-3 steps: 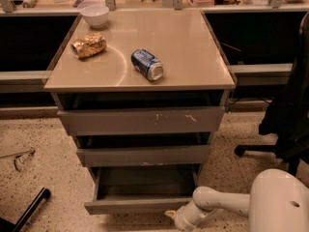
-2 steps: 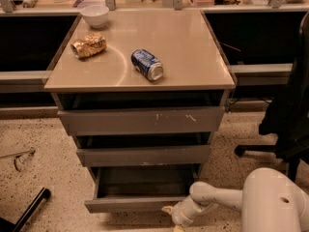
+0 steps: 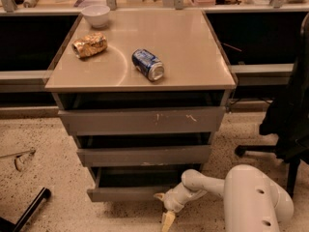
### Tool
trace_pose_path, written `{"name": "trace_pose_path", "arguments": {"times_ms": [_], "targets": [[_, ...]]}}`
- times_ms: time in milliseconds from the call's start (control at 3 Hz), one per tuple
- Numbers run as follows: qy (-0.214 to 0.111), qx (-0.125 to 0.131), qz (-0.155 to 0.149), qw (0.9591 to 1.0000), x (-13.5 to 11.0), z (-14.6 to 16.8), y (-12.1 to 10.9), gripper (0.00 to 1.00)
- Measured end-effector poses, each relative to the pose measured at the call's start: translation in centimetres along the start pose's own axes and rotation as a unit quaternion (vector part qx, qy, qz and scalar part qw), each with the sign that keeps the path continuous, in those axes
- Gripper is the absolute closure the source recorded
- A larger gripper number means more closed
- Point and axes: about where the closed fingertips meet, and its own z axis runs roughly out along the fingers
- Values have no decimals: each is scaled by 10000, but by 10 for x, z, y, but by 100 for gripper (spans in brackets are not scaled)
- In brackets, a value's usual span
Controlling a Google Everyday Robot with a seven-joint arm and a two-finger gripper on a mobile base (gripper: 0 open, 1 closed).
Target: Close bottom drawer
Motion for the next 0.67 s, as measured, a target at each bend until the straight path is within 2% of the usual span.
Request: {"name": "trace_pose_path", "arguments": {"times_ms": [333, 667], "targets": [[35, 497, -309, 9983, -12, -6, -29, 0], [34, 497, -309, 9983, -12, -6, -29, 0]]}}
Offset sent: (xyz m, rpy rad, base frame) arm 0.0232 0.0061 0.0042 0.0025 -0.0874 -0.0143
